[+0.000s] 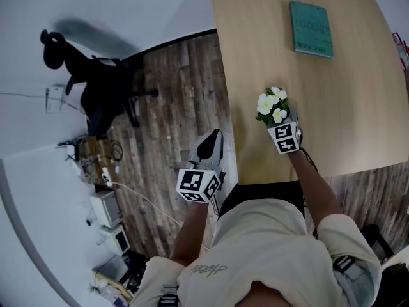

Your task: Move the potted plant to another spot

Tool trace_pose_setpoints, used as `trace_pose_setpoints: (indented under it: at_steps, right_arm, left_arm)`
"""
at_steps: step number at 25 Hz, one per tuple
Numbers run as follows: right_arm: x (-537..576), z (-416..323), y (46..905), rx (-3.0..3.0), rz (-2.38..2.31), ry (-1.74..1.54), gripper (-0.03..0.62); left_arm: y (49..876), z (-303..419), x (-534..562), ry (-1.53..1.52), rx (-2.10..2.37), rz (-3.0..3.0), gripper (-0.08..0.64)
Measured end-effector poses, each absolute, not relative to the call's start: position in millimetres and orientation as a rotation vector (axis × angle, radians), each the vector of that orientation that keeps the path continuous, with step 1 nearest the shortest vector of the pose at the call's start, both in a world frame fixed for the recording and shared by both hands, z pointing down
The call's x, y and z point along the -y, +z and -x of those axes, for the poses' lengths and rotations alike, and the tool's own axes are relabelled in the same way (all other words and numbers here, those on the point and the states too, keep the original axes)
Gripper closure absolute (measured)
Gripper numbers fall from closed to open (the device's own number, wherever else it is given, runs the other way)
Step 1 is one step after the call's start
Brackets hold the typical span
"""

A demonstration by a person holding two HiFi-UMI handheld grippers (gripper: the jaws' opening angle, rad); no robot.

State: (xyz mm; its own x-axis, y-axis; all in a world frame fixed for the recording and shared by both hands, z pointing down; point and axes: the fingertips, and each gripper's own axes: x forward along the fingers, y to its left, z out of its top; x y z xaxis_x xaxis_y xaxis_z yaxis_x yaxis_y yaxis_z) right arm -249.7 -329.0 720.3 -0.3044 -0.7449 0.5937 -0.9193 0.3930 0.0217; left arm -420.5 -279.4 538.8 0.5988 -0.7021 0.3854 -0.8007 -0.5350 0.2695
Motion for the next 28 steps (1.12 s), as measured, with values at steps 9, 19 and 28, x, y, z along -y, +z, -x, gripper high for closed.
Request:
trace_pose_setpoints:
  at_steps: [9, 19, 28]
  right_arm:
    - [315.5, 251.0, 730.3, 2.088, -1.334, 0.438, 0.221]
    - [285.9, 233.6, 724.1, 2.039, -1.323, 0.444, 0.21]
    - [241.2, 213.5, 679.2, 2.098, -1.363, 0.552, 0.214]
  left_arm:
    - [537.1, 414.7, 270.7, 0.309, 1.169, -2.435, 0.543]
    - [533.2, 415.3, 265.9, 0.278, 1.148, -2.458, 0.542]
    - [540.0, 393.3, 264.5, 0.246, 1.079, -2.481, 0.543]
